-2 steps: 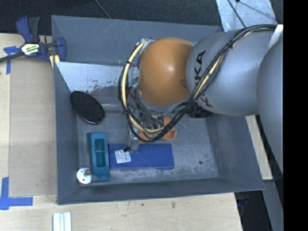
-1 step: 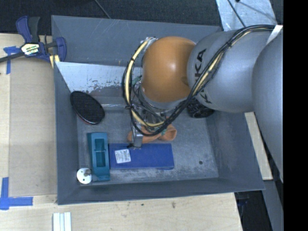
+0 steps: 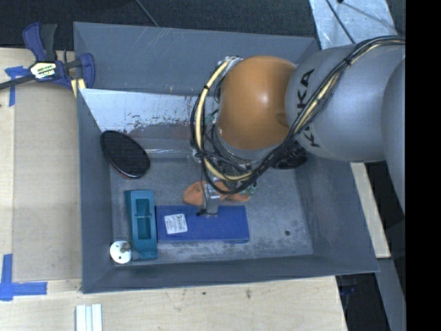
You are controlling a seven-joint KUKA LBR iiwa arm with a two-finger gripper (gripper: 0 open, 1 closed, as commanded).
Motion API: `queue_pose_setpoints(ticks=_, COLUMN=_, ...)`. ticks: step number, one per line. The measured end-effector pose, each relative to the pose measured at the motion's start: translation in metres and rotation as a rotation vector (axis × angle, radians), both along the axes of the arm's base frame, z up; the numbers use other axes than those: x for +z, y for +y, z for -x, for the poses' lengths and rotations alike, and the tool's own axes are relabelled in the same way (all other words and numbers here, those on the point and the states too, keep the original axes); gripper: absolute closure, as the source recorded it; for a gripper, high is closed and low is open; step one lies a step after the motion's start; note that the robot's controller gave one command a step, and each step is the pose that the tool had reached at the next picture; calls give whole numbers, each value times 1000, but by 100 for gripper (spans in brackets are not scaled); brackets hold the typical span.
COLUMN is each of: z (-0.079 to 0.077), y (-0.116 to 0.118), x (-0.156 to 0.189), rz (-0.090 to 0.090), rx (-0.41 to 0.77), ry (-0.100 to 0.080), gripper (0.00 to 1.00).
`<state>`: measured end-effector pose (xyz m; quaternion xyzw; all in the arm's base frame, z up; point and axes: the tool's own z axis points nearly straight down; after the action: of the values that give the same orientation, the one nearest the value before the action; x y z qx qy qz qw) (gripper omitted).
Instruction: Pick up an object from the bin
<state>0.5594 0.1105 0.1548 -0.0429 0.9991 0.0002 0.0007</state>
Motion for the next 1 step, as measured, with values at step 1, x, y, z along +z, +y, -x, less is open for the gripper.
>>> queue_pose_setpoints(ticks=1, z=13, y=-20, x=-18, rz=0, rx=56, ry=-2, gripper=0)
